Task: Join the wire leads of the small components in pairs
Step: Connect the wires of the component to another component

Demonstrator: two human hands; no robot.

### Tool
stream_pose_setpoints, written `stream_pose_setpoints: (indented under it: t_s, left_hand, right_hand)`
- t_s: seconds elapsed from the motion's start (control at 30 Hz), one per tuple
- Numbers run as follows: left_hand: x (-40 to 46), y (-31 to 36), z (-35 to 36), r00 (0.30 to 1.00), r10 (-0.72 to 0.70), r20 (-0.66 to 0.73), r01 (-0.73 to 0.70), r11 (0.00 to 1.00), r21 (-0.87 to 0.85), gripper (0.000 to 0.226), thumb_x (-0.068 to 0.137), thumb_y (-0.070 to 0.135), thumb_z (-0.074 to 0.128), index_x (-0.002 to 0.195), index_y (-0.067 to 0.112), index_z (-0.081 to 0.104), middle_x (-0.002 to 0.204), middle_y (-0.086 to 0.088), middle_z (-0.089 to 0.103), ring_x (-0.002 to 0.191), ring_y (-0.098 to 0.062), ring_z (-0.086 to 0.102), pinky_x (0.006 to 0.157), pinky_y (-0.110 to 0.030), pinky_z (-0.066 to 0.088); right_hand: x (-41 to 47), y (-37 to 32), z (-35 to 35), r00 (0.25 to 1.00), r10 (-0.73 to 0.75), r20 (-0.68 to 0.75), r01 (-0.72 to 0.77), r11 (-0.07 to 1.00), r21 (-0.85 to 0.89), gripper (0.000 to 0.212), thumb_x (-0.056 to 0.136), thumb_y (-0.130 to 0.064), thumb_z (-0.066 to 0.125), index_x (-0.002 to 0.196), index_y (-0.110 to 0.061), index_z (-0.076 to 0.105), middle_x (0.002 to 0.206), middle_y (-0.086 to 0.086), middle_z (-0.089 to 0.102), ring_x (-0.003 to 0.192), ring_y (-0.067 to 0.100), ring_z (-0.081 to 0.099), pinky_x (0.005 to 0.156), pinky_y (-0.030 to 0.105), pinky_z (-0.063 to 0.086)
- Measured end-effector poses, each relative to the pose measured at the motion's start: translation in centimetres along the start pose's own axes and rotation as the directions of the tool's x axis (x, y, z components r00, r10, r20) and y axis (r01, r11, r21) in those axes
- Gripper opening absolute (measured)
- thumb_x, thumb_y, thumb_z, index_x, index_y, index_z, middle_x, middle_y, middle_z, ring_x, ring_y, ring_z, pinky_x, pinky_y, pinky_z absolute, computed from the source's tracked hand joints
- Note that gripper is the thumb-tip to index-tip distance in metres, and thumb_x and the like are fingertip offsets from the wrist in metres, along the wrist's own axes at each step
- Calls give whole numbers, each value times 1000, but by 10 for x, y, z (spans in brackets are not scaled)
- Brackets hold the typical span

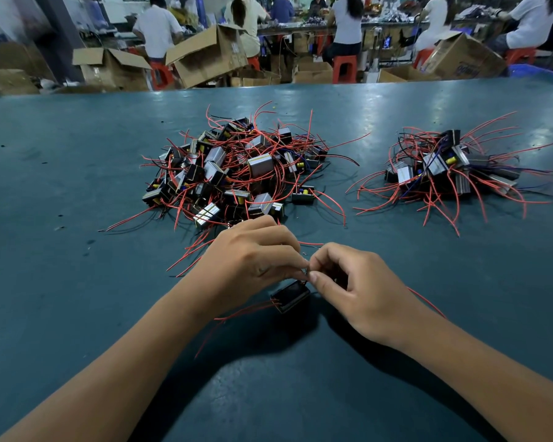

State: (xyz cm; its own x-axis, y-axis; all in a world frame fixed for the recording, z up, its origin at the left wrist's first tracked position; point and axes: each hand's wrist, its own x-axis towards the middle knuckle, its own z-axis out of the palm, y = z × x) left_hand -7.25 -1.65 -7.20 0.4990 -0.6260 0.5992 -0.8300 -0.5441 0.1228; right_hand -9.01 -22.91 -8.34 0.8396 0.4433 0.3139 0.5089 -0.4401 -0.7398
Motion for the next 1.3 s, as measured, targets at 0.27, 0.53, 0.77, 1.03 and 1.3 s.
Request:
stream_pose_setpoints:
  t_s: [0.27,0.53,0.77,1.03,1.3]
  left_hand:
    - [0,2,-1,1000,8,8,-8,1000,6,15,92,26,71,88,14,78,88,2,68,76,-22,56,64,-38,49]
    - [0,2,-4,999,-3,33,3,1000,-6,14,92,25,70,91,14,78,91,3,69,79,-22,56,65,-38,50]
    - [0,4,-4,999,-11,38,10,1000,28,13,95,26,69,92,17,78,91,4,68,79,-20,56,66,-36,48]
    - [-2,11,2,973,-207,100,219,966,-133,13,95,24,67,89,14,71,90,5,60,85,-14,55,72,-35,47]
    - [2,26,5,816,-532,225,577,734,-358,16,94,19,68,79,15,66,67,12,58,61,-4,51,57,-22,40]
  right_hand:
    - [1,2,1,1000,2,-2,-2,1000,0,14,92,-15,66,82,-23,61,65,-18,56,61,3,50,58,13,37]
    - [0,2,0,1000,-6,-8,6,1000,-18,13,91,-15,66,81,-22,61,65,-17,56,62,3,51,59,12,37]
    - [1,2,1,1000,-9,-9,9,1000,-23,15,91,-15,66,81,-25,60,67,-16,57,64,5,52,60,13,38]
    - [0,3,0,999,-25,-28,24,1000,-20,10,91,-14,67,84,-21,62,70,-15,59,65,5,54,60,15,40]
    - [0,4,0,999,-36,-36,35,999,-19,6,90,-14,67,86,-17,64,70,-13,60,66,5,55,59,13,39]
